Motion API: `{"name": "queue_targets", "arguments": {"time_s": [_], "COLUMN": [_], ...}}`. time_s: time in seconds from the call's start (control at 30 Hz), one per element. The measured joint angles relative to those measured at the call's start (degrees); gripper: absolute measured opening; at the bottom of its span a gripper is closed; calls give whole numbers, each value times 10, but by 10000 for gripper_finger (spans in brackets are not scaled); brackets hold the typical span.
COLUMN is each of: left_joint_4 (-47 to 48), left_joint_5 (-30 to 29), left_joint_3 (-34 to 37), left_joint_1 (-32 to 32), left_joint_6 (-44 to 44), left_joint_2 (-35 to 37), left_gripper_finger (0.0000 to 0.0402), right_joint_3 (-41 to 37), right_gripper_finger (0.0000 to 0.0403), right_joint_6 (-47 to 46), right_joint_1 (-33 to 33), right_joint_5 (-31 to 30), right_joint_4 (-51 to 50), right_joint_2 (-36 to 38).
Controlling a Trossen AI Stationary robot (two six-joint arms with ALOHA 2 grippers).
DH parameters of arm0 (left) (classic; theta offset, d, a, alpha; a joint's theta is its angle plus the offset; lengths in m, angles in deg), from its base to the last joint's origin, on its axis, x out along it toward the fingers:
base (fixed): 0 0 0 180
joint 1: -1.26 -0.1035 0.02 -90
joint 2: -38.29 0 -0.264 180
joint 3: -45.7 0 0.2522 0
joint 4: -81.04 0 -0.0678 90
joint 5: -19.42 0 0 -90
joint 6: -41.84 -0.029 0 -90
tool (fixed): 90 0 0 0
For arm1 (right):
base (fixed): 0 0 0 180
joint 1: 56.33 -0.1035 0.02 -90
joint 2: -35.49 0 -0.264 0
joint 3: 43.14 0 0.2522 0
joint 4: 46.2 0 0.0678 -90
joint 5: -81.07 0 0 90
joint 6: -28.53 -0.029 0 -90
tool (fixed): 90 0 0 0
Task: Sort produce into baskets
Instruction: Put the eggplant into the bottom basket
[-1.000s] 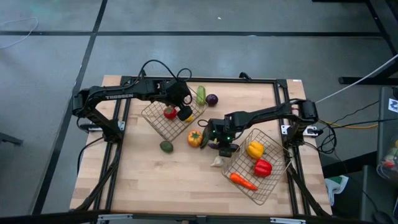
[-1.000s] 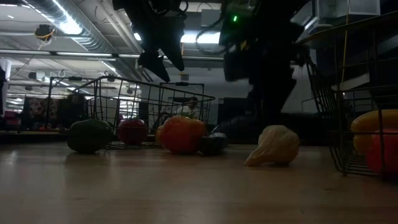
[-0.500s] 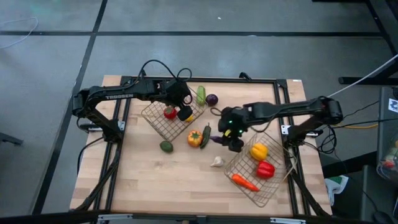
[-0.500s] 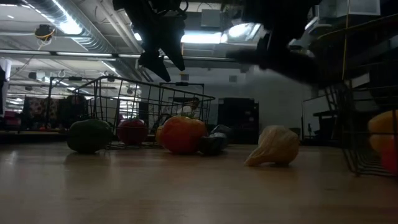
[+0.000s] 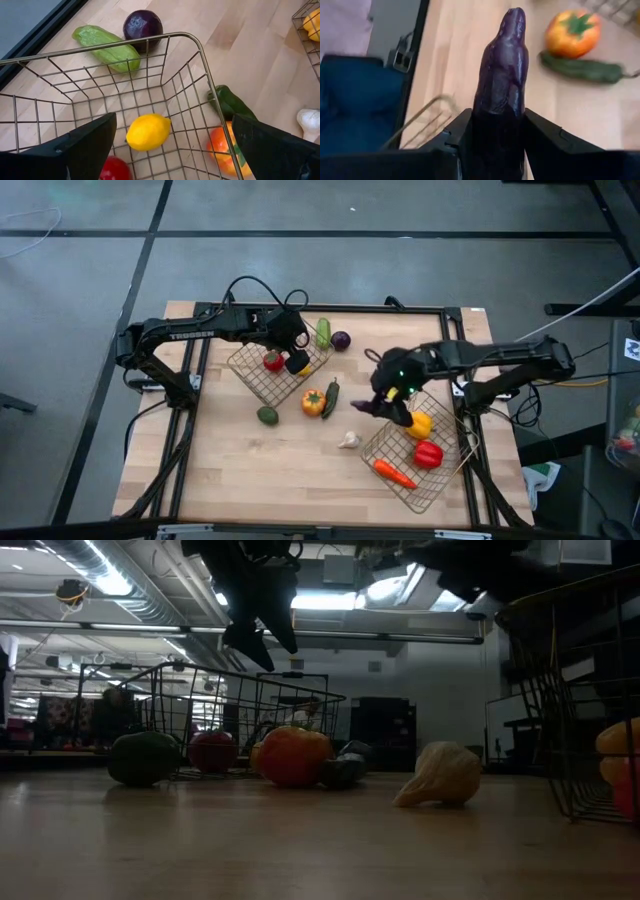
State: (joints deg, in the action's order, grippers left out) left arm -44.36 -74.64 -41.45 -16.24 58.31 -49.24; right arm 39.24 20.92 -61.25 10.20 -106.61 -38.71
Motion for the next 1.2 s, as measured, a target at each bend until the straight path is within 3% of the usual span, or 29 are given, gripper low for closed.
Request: {"name": "queue_targets", "arguments": {"time_s": [0.4,0.67,1.2], "left_joint_4": [0,0,0], "left_joint_5": [0,0,0], "left_joint_3": [0,0,0], "left_joint_1": [0,0,3], "left_joint_6": [0,1,3], "left_joint_2": [0,0,0], "left_gripper_finger": [393,393,393], "right_joint_3": [0,0,0], "right_gripper_finger": [140,140,140], "right_joint_6": [-13,-14,-10], "right_joint_1": [-146,-218,-251], "right_joint_5": [-14,-114,-156], "right_joint_4": [-93,-115,-161], "right_joint_2": [-3,-15,-151]}}
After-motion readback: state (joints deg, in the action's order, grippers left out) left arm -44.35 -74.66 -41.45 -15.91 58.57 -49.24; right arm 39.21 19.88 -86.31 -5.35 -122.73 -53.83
